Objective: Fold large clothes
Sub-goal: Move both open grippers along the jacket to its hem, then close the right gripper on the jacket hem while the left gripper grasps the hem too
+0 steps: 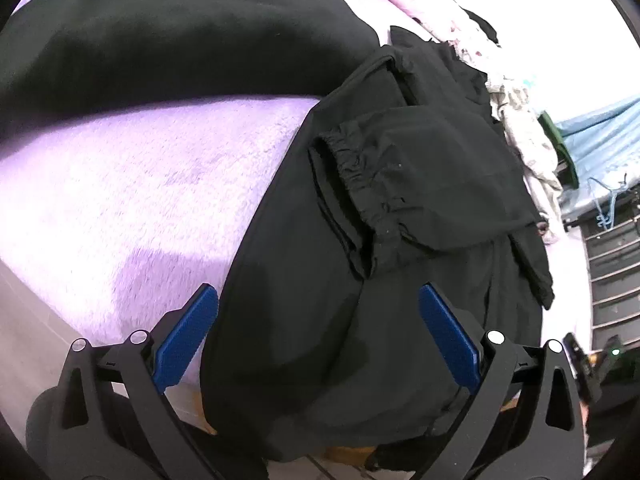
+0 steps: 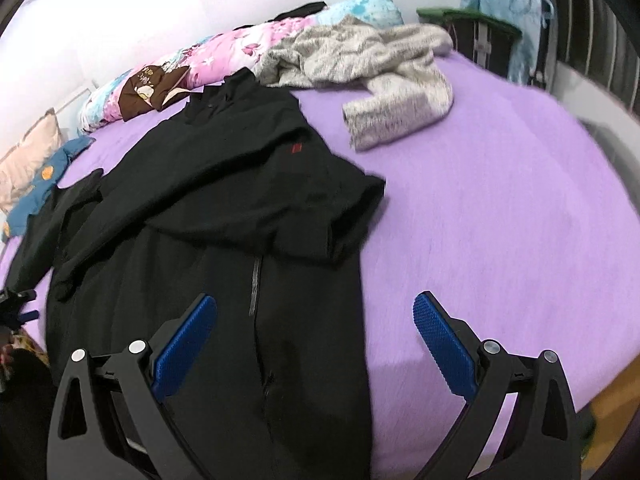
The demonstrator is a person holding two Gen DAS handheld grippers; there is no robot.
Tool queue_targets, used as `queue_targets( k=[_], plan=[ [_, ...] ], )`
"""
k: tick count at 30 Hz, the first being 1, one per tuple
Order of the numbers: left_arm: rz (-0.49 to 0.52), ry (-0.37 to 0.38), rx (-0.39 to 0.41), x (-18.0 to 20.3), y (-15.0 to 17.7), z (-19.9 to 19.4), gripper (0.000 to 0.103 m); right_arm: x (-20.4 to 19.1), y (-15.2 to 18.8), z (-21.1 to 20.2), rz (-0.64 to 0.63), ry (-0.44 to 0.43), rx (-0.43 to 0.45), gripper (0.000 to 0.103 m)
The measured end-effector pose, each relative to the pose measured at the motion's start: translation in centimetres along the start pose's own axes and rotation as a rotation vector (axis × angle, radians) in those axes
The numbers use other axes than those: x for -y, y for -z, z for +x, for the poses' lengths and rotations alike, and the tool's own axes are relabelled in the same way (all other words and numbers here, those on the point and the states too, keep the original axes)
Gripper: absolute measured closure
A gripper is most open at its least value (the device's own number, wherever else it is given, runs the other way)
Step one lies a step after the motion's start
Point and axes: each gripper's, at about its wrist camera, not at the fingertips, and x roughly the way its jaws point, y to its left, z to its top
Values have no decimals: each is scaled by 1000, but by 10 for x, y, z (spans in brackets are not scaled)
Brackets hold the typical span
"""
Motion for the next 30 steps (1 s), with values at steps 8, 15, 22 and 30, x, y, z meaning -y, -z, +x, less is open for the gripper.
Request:
queue_targets(
  k=[8, 15, 22, 30],
  plan=[
    [-29, 32, -41, -8, 0, 1, 6, 16, 38, 4, 97, -35, -77, 6],
    [-80, -17, -130, -23, 3, 10, 7, 18, 55, 12, 112, -56, -166, 7],
    [-124, -7, -208, -40, 7, 12, 7, 31, 78, 34, 183, -77, -318, 6],
    [-107, -9, -342, -44, 16, 23, 7, 36, 87, 47, 229, -91, -385, 6]
  ],
)
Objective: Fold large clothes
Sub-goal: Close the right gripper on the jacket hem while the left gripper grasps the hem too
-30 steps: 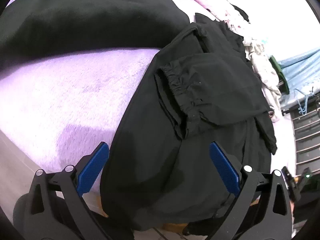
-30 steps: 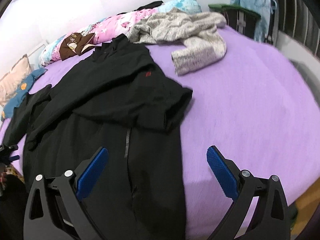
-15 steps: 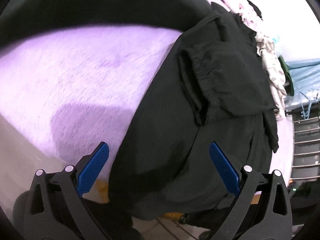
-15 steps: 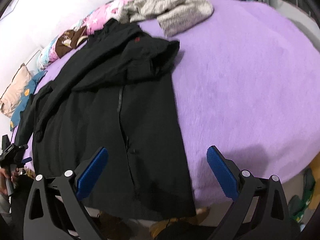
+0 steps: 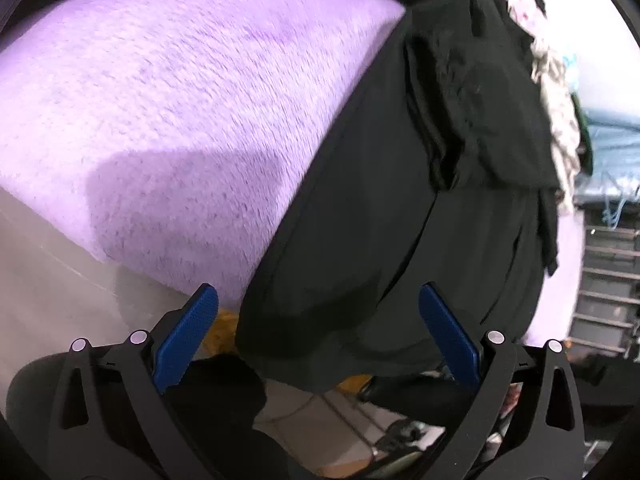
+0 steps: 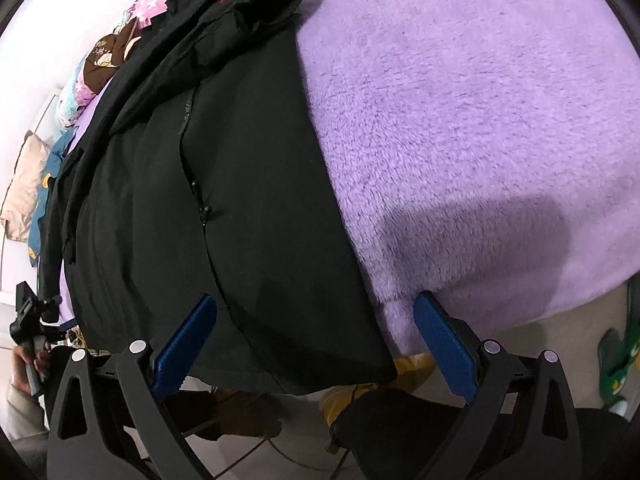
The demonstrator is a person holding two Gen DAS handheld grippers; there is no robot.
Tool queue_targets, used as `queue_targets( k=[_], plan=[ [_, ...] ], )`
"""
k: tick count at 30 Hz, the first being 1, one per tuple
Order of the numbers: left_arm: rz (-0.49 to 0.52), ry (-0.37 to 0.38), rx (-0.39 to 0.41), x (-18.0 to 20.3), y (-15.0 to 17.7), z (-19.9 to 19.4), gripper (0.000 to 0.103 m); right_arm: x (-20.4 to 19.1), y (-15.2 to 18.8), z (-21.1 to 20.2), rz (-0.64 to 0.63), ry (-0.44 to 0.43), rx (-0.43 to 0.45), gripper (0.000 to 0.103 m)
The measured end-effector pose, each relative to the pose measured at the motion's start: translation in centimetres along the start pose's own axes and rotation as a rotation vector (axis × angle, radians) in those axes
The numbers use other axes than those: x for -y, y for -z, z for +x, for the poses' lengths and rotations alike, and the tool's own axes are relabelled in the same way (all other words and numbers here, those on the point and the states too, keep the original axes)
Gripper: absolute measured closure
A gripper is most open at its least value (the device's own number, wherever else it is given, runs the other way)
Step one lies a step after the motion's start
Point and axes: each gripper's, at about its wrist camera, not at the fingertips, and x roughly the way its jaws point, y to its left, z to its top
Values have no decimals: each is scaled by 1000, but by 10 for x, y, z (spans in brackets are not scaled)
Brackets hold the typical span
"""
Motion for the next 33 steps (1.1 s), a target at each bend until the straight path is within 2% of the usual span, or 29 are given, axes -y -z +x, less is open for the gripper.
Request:
queue_targets(
  k=[8, 11, 17, 26, 30, 31, 33],
  plan=[
    [123, -34, -82, 24, 5, 22, 7, -9, -4, 4, -16, -19, -27, 7],
    [128, -62, -100, 26, 2, 28, 7, -14, -1, 9, -35, -40, -61, 11],
    [102, -158, -114, 24, -5, 38, 7, -16, -1, 12, -32, -41, -66, 13],
    [143, -181, -128, 35, -8, 47, 8, -18, -2, 9, -46, -20, -82, 24],
    [146, -178, -123, 34, -7, 42, 12, -22, -3, 7, -64, 17, -90, 41],
    [144, -181, -122, 34, -7, 41, 14, -23, -4, 6, -69, 18, -93, 53],
    [145, -195, -118, 34, -8, 38, 17, -30, -3, 6, -102, 21, -100, 67]
  ],
)
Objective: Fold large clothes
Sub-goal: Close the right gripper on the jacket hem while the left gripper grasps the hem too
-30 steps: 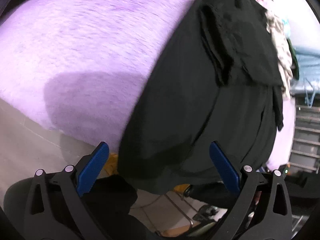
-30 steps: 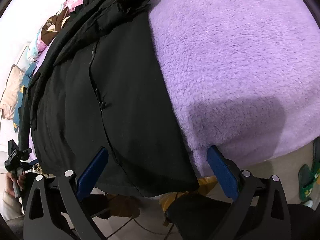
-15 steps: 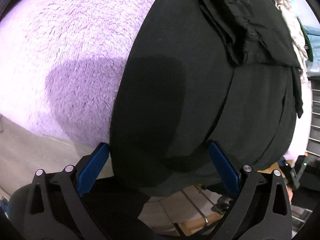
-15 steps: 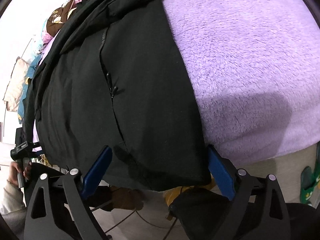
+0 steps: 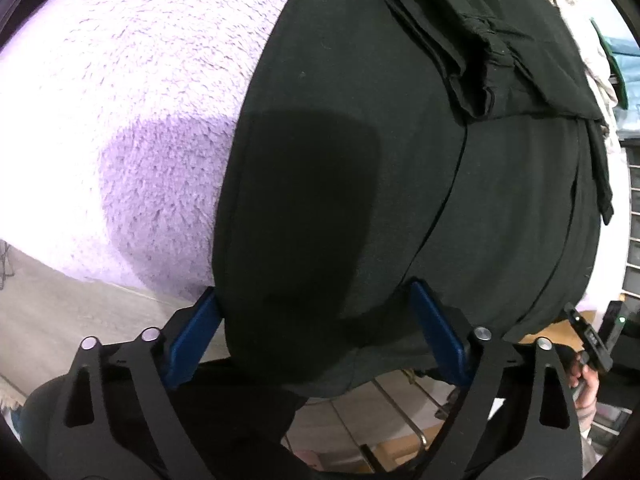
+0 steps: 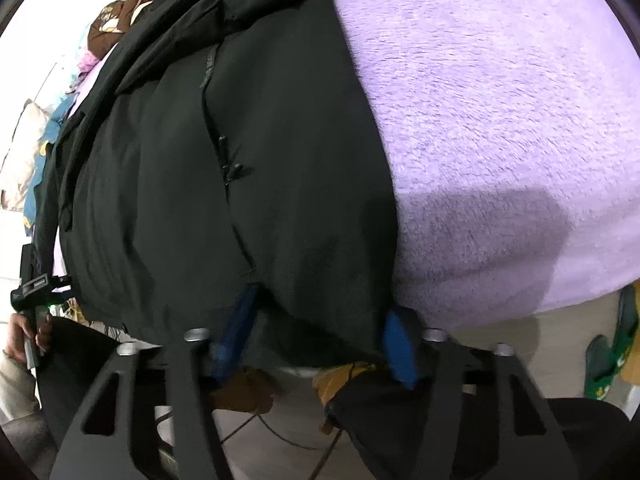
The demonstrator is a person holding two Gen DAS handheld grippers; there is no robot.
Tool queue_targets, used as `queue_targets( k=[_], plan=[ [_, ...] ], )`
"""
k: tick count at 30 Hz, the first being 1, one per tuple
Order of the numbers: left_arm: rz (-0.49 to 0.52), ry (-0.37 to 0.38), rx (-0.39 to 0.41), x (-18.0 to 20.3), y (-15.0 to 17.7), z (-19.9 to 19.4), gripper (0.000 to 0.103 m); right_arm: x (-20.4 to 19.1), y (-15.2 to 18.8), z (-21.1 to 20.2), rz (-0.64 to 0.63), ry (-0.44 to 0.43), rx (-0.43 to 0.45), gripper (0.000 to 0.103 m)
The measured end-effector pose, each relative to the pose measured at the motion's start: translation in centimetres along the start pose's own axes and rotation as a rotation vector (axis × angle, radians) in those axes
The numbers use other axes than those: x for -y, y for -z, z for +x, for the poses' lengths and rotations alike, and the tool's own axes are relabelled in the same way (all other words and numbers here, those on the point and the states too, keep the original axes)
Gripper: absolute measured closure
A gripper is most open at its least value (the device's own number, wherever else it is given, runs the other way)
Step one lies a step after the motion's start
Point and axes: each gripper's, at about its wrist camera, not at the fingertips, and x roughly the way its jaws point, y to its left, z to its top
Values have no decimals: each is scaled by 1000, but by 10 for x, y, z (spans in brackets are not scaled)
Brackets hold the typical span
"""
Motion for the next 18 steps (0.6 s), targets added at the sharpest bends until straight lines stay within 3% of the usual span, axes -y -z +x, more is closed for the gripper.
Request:
queue_targets(
  k=[6, 13, 18],
  plan=[
    [-41, -3, 22, -19, 3, -16, 35, -12, 0, -2, -53, -6, -1, 92],
    [-76, 35, 31, -34, 6, -28, 55, -16, 0, -6, -74, -29, 15, 96],
    [-77, 44, 34, -44, 10, -32, 63, -17, -1, -10, -78, -53, 28, 96]
  ],
)
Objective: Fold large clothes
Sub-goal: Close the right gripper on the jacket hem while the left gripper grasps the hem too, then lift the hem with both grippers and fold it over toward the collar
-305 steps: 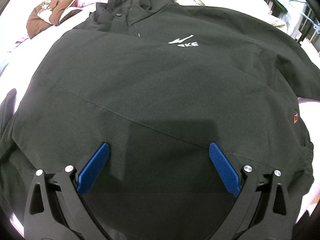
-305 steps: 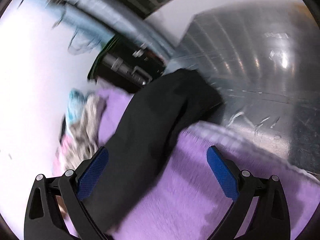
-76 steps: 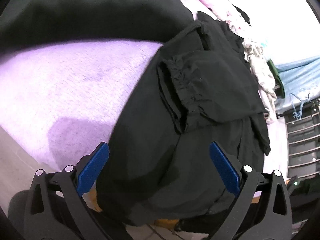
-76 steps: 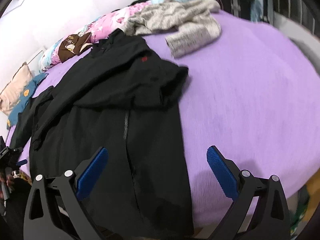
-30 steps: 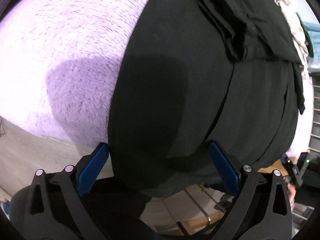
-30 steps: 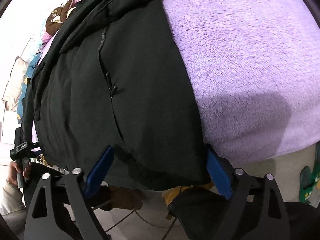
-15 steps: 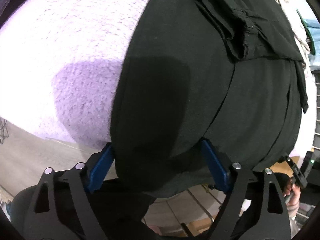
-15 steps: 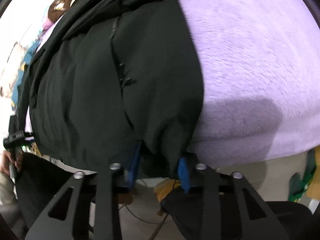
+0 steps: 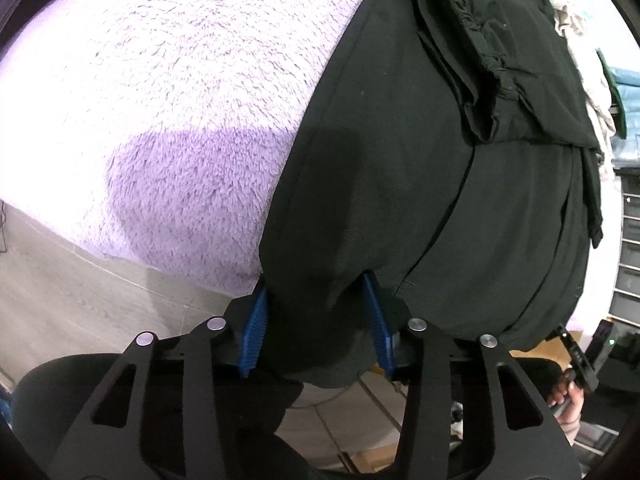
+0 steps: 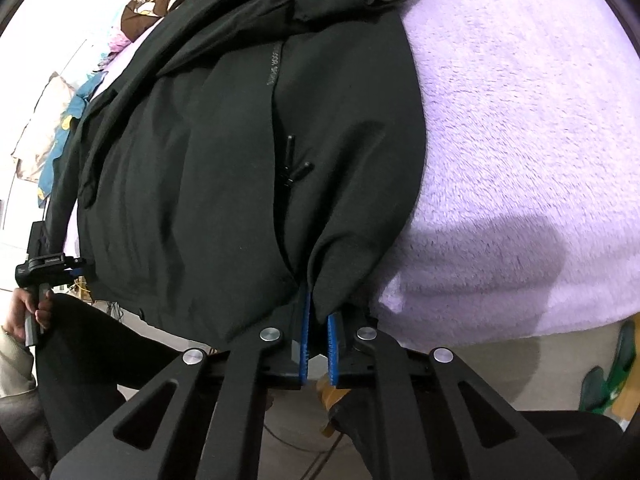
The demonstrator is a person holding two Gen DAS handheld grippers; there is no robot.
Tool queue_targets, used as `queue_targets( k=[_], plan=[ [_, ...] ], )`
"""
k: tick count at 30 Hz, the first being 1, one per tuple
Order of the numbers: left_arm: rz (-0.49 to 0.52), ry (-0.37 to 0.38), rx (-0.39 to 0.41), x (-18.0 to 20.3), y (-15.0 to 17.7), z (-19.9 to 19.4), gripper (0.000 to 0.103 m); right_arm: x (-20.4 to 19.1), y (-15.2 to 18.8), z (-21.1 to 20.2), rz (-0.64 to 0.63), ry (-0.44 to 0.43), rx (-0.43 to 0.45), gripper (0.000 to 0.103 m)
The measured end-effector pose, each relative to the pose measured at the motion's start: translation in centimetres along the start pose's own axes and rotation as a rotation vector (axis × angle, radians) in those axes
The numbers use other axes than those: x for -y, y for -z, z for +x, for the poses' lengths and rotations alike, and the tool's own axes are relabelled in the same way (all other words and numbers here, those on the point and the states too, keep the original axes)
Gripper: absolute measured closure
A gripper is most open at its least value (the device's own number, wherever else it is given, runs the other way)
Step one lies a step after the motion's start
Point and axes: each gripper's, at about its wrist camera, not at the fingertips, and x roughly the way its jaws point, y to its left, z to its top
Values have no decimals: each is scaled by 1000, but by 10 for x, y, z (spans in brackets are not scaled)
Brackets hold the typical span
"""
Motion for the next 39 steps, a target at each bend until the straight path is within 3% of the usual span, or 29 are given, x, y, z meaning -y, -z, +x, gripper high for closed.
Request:
queue_targets(
  k=[2, 5, 7, 13, 25, 33, 39],
  plan=[
    [0, 5, 5, -1, 1, -1, 69, 0, -1, -2, -1, -9, 5, 96],
    [21, 39, 16, 5, 6, -2, 94, 9, 0, -9, 2, -27, 17, 96],
    [26, 46, 19, 7, 7, -6, 98, 14, 2, -14, 2, -40, 26, 96],
    [32, 76, 33, 8, 13, -18, 99, 19, 2, -26, 5, -82, 50, 96],
    [-21, 299, 83, -13, 25, -60, 99, 22, 5, -81, 0, -203, 169, 97],
    [-13, 423, 137, 10, 23, -107, 99, 11, -13, -133, -33, -253, 280, 97],
    [-11, 464, 181, 27, 7, -140, 99, -4, -33, -153, -23, -280, 331, 97]
  ],
)
